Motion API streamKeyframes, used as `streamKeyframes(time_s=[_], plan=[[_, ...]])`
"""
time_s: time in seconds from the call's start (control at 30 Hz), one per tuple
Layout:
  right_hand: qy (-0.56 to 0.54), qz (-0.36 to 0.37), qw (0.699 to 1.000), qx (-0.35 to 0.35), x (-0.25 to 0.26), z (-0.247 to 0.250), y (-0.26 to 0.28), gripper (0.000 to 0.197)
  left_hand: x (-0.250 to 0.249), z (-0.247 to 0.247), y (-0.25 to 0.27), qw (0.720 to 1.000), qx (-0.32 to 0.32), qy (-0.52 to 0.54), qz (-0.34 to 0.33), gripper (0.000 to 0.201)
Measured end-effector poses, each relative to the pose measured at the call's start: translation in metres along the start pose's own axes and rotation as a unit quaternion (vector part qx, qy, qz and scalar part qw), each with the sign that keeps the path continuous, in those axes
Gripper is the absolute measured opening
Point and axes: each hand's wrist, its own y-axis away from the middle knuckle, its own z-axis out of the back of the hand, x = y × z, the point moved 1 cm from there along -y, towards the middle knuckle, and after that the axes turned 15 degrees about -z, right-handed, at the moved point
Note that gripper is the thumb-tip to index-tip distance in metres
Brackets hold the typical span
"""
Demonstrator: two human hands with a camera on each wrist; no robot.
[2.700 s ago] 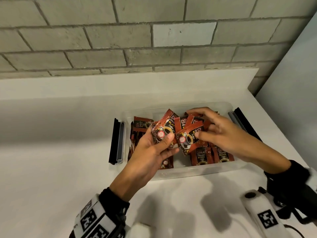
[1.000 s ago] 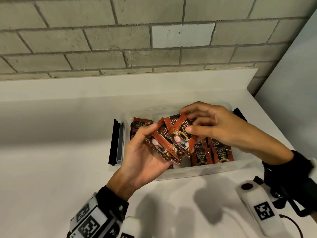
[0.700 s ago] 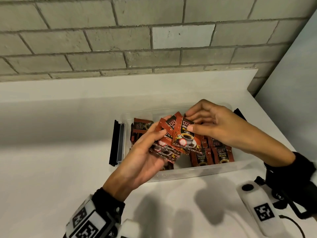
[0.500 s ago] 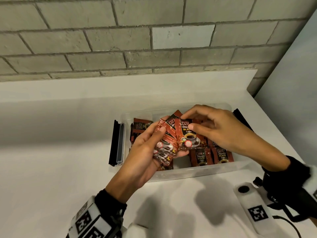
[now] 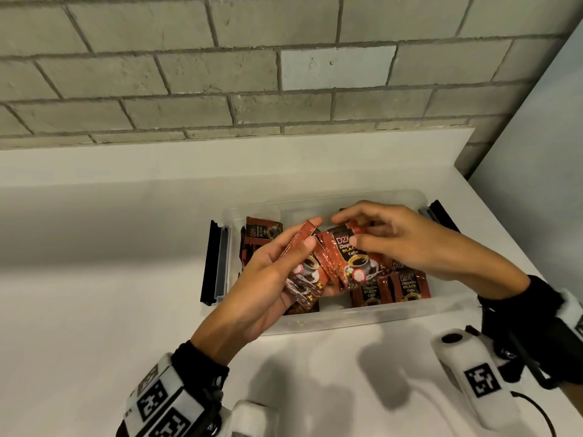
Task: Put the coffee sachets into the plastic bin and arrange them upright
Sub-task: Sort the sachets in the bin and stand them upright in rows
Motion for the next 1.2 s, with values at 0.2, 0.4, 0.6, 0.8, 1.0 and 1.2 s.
streamKeyframes(time_s=[0.2, 0.4, 0.6, 0.8, 1.0, 1.2], plan=[[-0.077, -0.048, 0.995, -0.034, -0.006, 0.004, 0.003, 0.027, 0.003, 0.005, -0.002, 0.996, -0.027, 0.077, -0.039, 0.050], [-0.158, -0.070, 0.984, -0.036, -0.009, -0.010, 0.002, 0.024, 0.006, -0.001, -0.005, 0.996, -0.027, 0.057, -0.066, 0.063], [-0.187, -0.039, 0.981, -0.023, -0.007, -0.015, 0.000, 0.036, 0.007, -0.002, -0.004, 0.996, -0.034, 0.026, -0.073, 0.058], [-0.113, 0.004, 0.993, -0.037, -0.003, -0.022, -0.001, 0.029, 0.011, -0.008, -0.002, 0.995, -0.031, 0.024, -0.087, 0.054], [-0.017, 0.038, 0.998, -0.044, 0.008, -0.036, -0.005, 0.041, 0.015, -0.015, -0.007, 0.994, -0.002, -0.053, -0.092, 0.066], [-0.024, 0.094, 0.994, -0.048, 0.033, -0.037, -0.009, 0.048, 0.000, -0.028, -0.021, 0.981, 0.048, -0.177, -0.056, 0.061]])
